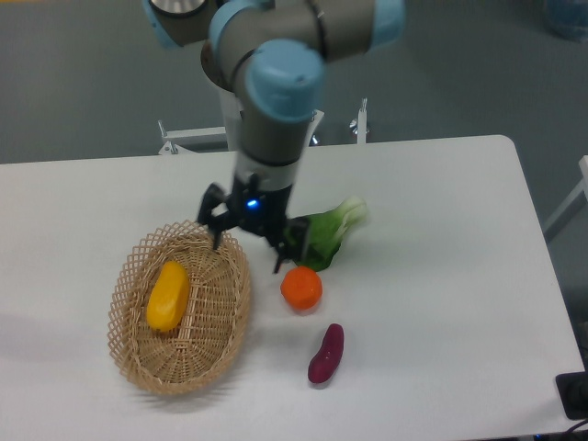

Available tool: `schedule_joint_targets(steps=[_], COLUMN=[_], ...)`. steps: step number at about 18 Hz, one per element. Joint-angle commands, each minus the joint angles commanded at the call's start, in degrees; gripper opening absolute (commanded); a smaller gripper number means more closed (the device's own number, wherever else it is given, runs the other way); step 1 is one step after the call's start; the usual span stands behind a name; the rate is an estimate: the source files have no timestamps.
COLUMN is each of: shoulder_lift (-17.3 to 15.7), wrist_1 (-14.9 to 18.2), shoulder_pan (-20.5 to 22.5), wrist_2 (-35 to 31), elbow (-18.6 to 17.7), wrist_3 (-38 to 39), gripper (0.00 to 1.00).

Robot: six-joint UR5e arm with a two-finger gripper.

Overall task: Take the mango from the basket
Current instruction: 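Move the gripper from beside the bok choy over the yellow mango in the basket, then lower the gripper onto the yellow mango and close the fingers around it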

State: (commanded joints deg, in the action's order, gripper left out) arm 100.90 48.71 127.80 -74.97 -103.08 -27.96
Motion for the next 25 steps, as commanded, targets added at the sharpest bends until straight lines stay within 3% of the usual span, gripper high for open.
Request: schedule_joint_targets(steps=[2,8,12,25], shoulder_lift=[0.79,7.72,11.16,13.88], wrist_1=[-0.81,-1.51,-6.86,-7.93], shoulder_pan=[-2.02,-9.05,-12.31,-14.51], wrist_2=[-0.52,-6.14,-9.57,-14.58], elbow=[-1.15,-0.28,-0.28,-0.72], wrist_3=[0.36,2.82,7.03,7.13], gripper=[1.0,1.0,1.0,1.0])
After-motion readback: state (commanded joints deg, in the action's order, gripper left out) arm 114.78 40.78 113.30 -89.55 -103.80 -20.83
